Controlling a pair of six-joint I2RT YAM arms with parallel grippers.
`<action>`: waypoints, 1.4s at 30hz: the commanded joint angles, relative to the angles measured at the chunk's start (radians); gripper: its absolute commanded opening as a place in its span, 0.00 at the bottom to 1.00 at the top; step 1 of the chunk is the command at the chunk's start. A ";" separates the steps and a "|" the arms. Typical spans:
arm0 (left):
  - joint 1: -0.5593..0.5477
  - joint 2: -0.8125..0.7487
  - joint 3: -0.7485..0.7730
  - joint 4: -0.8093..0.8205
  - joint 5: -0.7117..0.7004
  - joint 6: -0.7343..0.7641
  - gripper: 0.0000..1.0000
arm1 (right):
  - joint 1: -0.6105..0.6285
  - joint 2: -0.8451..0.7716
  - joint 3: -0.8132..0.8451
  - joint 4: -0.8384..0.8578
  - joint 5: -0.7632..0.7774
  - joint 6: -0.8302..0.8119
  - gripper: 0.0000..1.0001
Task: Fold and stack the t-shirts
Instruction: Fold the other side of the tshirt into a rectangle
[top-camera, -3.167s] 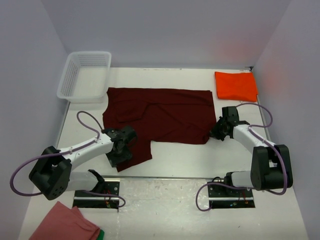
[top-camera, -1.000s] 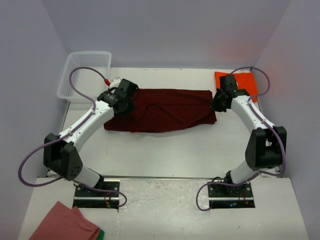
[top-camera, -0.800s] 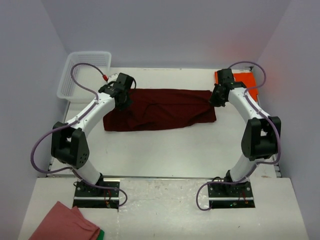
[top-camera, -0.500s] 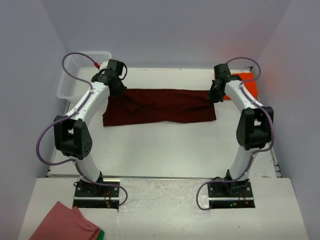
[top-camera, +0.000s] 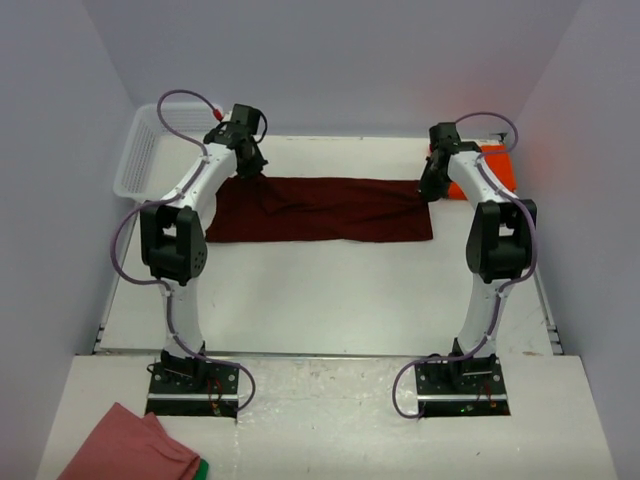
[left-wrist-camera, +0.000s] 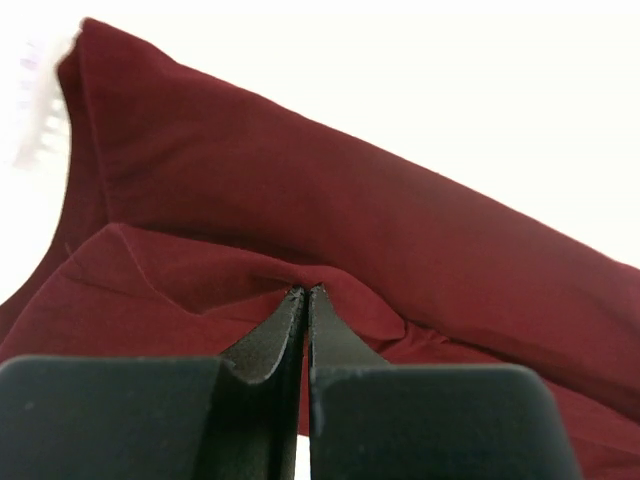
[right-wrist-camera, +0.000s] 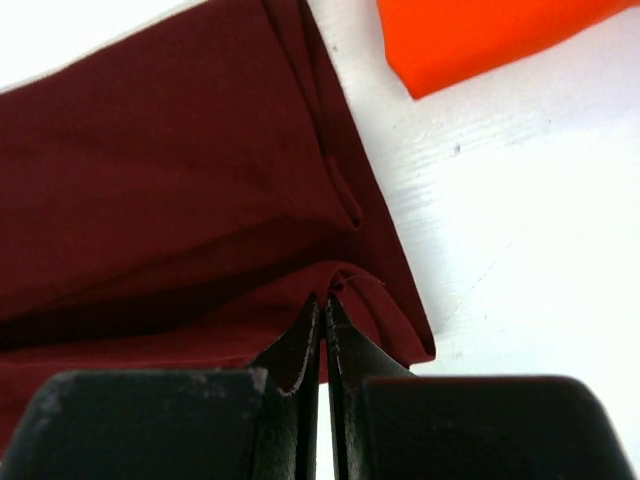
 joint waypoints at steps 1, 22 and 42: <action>0.015 0.033 0.058 0.001 0.030 0.051 0.00 | -0.019 0.027 0.066 -0.016 0.015 -0.029 0.00; 0.051 0.113 0.048 0.181 0.124 0.189 0.43 | -0.048 0.332 0.478 -0.005 -0.031 -0.095 0.45; -0.018 -0.471 -0.718 0.326 0.300 -0.018 0.00 | 0.050 0.027 0.191 -0.064 -0.212 -0.050 0.00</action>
